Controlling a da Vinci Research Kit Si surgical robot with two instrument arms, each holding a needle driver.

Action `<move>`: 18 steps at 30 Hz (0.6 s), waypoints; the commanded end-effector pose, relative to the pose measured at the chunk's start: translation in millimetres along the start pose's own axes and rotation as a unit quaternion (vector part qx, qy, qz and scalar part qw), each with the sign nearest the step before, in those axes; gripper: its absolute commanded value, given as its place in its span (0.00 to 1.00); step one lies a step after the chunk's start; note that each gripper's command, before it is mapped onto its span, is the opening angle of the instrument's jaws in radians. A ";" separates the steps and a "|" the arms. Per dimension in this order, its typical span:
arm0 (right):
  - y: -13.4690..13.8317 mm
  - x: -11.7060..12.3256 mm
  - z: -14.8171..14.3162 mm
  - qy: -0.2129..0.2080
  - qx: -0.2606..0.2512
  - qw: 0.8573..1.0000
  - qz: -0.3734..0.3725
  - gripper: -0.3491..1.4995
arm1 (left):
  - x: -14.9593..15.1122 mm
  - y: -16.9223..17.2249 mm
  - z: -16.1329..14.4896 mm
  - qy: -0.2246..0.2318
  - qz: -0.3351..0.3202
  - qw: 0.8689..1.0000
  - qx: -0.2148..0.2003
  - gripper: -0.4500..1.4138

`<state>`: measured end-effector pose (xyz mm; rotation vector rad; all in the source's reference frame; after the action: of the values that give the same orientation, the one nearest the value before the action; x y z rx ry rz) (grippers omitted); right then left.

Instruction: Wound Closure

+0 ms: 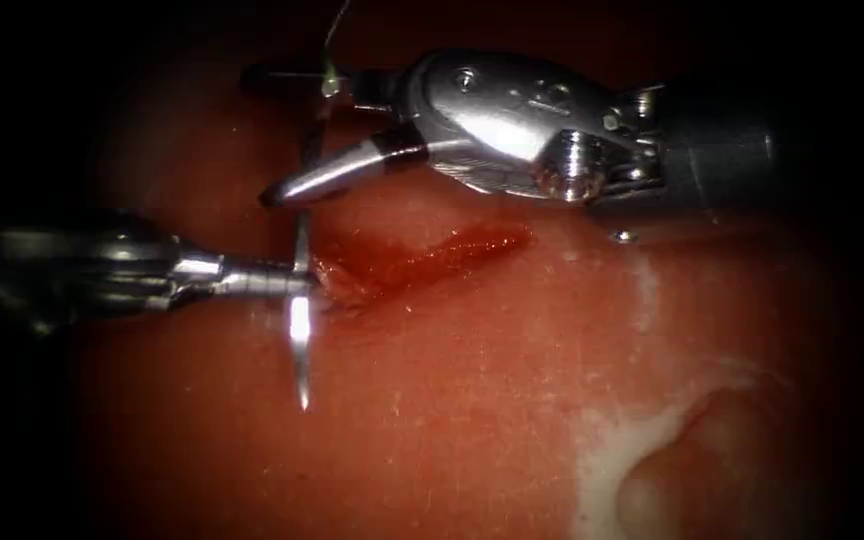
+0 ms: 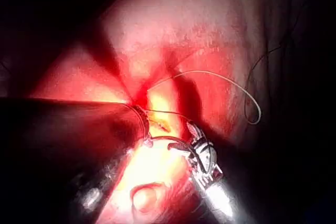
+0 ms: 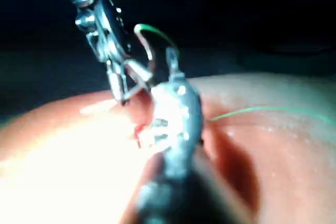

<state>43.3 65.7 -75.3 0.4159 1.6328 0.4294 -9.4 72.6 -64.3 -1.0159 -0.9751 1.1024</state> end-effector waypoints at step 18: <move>-2.0 -0.1 0.1 -0.006 -0.054 0.988 0.147 0.79 | 0.1 -0.7 -0.1 0.026 0.021 0.999 0.002 0.05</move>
<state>42.5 63.9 -76.3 0.5834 1.5287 0.7343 -8.5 72.8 -64.2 -1.0636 -0.9110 1.1068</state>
